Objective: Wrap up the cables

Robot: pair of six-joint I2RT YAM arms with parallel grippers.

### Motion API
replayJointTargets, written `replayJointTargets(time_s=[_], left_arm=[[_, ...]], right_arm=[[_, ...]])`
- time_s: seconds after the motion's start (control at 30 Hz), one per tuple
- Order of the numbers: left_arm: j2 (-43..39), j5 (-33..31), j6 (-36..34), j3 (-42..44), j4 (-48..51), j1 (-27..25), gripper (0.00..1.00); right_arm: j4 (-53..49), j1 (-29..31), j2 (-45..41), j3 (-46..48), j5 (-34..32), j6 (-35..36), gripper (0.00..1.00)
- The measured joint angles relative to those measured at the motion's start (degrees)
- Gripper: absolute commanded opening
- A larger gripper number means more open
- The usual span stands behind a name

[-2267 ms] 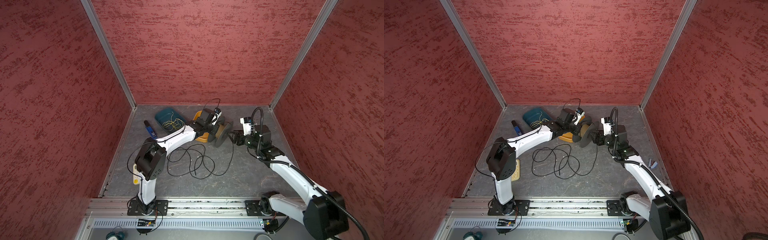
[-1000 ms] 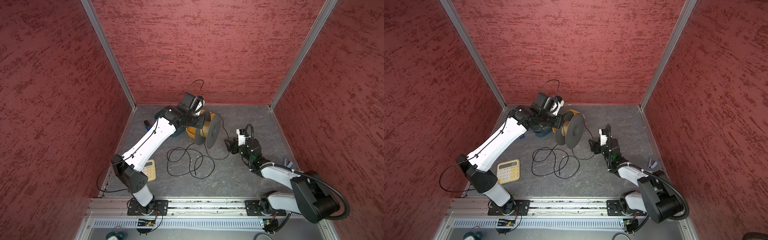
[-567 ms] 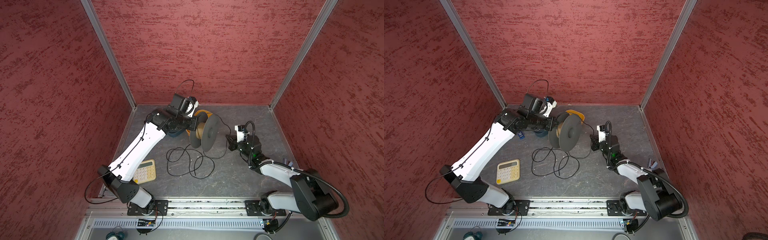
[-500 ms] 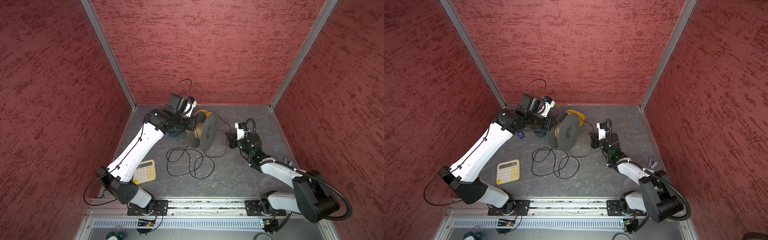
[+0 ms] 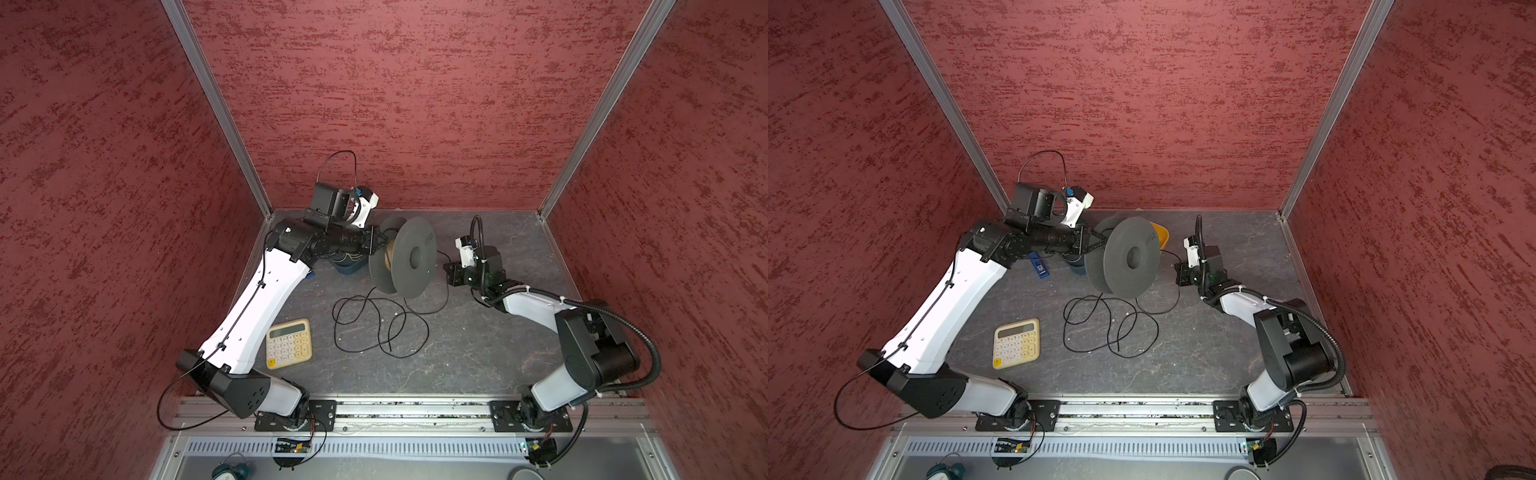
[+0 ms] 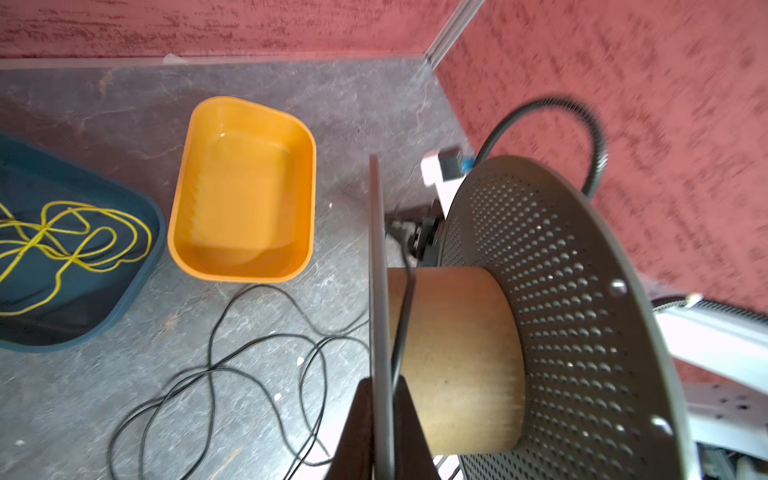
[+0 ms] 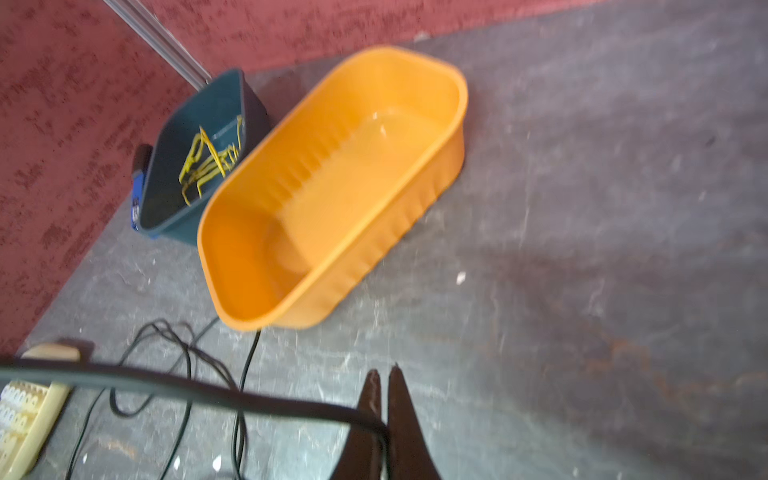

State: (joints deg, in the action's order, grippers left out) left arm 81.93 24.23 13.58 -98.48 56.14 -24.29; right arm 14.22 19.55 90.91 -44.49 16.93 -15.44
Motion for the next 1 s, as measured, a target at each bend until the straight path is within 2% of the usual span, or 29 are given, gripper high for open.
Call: replayJointTargets(time_s=[0.17,0.43,0.7,1.0], left_arm=[[-0.3,2.9,5.5,3.9,-7.1,2.2,0.0],[0.0,-1.0,14.4,9.3,-19.6,2.8,0.0],[2.6,-11.3,20.7,14.7,-30.1,0.2,0.0],[6.3,-25.8,20.5,14.5,-34.2,-6.7,0.0]], right_arm=[[0.7,4.4,-2.7,4.0,-2.6,-1.3,0.0],[0.5,12.2,-11.9,9.9,-11.7,-4.8,0.0],[-2.8,22.5,-15.1,9.1,-24.1,-7.9,0.0],[-8.7,32.9,-10.4,0.0,-34.8,-8.0,0.0]])
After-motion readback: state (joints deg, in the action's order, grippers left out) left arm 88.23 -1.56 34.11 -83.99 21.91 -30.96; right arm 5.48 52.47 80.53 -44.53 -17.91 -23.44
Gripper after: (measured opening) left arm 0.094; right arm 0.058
